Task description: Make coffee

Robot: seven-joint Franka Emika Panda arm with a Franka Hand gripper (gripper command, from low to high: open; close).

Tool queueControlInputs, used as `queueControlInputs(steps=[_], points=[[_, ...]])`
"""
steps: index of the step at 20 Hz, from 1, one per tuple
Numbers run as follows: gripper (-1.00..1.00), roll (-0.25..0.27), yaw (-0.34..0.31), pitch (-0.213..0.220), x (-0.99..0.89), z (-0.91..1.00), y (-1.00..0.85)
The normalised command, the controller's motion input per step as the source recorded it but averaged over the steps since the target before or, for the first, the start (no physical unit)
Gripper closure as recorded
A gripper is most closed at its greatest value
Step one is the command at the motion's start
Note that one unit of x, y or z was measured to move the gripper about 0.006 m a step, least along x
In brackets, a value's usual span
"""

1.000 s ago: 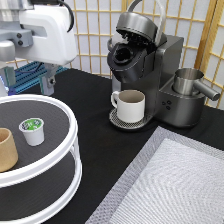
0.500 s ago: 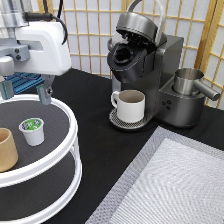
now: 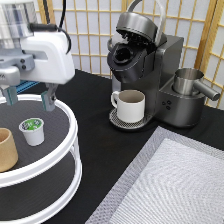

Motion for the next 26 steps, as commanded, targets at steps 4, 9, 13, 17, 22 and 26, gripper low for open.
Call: queueControlInputs(steps=[4,9,13,17,22,26], points=[[-1.0,0.051,0.0,0.0,0.0,-0.12,-0.04],[-1.0,0.056,0.0,0.0,-0.06,-0.24,-0.14],[-1.0,0.06,0.0,-0.005,-0.09,-0.26,-0.2],[-1.0,0.059,0.0,-0.012,-0.1,-0.18,-0.18],[-1.0,0.047,0.0,-0.015,-0.04,-0.14,-0.09],[1.0,0.036,0.0,-0.01,-0.01,-0.02,-0.02]])
